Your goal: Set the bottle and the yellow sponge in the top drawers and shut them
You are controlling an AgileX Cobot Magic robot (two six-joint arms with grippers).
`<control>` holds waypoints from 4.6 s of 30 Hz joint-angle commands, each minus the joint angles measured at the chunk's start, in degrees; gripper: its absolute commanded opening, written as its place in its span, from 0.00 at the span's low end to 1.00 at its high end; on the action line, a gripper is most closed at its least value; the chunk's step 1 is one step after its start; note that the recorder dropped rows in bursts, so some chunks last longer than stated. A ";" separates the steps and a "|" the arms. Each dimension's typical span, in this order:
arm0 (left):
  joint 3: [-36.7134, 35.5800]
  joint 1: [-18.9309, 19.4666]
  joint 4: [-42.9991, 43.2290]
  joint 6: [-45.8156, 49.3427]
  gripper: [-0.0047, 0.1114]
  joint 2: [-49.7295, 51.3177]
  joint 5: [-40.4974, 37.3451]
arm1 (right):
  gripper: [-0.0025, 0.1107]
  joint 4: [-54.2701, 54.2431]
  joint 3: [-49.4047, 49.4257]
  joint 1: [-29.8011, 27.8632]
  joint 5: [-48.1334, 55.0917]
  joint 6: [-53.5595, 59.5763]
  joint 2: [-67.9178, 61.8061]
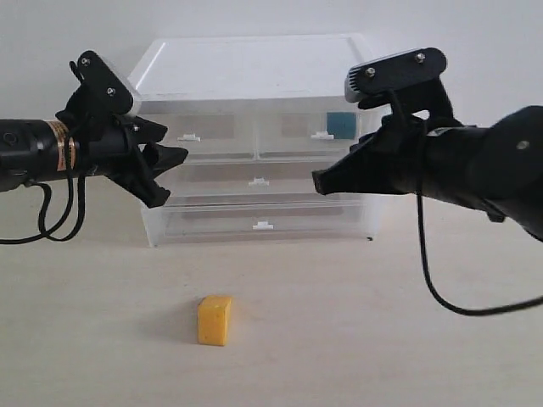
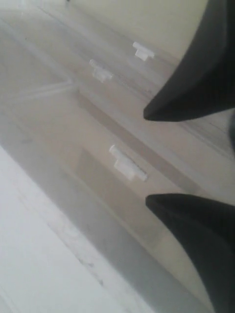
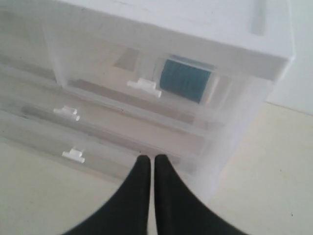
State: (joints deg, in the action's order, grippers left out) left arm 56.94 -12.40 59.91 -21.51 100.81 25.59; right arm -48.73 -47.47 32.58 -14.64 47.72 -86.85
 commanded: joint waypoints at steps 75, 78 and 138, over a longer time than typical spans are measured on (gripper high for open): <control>9.14 -9.83 5.58 36.98 0.07 3.59 -25.59 | 0.02 18.21 -7.65 -0.03 -12.57 -14.37 -13.20; 9.14 -9.83 5.58 36.98 0.07 3.59 -26.48 | 0.02 18.21 -7.65 -0.03 -12.85 -14.14 -13.20; -1.05 -24.87 8.19 22.35 0.10 -9.61 -45.98 | 0.02 18.42 -8.05 -3.53 -16.77 -15.60 -15.95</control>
State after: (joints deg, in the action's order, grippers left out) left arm 56.21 -36.98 68.13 2.60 91.94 -17.83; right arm -30.58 -55.24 29.28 -31.08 32.32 -102.79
